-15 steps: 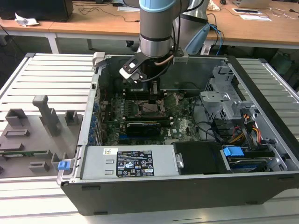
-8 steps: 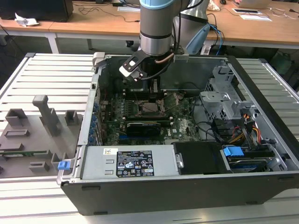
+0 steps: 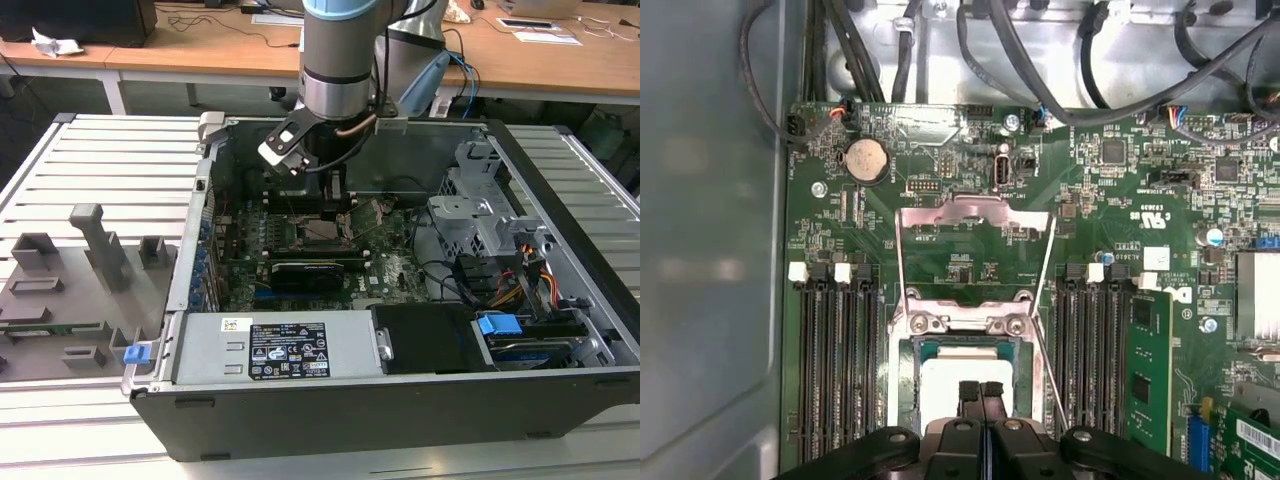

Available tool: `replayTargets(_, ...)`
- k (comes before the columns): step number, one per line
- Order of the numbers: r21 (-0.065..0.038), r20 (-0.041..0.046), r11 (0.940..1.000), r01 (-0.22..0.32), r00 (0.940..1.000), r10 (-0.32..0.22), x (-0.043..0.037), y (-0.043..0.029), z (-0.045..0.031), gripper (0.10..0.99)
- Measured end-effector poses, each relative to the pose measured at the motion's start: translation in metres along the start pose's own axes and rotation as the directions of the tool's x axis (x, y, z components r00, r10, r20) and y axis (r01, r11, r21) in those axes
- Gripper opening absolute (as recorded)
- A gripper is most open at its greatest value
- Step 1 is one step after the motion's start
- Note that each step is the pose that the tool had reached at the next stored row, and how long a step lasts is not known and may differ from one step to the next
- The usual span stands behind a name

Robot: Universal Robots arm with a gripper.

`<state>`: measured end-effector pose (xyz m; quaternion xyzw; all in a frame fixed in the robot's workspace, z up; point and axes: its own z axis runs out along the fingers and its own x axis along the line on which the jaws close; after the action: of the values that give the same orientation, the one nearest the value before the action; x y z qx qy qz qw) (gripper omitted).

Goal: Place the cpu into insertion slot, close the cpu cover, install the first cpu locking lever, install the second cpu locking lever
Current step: 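Close the cpu cover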

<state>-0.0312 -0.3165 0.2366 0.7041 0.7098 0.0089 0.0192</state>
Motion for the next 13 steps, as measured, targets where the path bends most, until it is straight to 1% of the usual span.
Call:
replayTargets(2,0.000,-0.0001,1.0000,0.000,1.0000,0.000,-0.0001,0.0002,-0.0048,0.106)
replayTargets(4,0.000,0.0000,1.0000,0.000,1.0000,0.000,-0.0002,0.0005,-0.0119,0.106)
replayTargets(6,0.000,-0.0002,1.0000,0.000,1.0000,0.000,-0.0002,0.0008,-0.0128,0.106)
replayTargets(7,0.000,-0.0002,1.0000,0.000,1.0000,0.000,-0.0002,0.0024,-0.0128,0.106)
replayTargets(10,0.000,0.0000,1.0000,0.000,1.0000,0.000,-0.0003,0.0101,-0.0126,0.106)
replayTargets(12,0.000,0.0003,1.0000,0.000,1.0000,0.000,-0.0003,0.0104,-0.0140,0.106)
replayTargets(13,0.000,0.0005,1.0000,0.000,1.0000,0.000,-0.0003,0.0105,-0.0166,0.106)
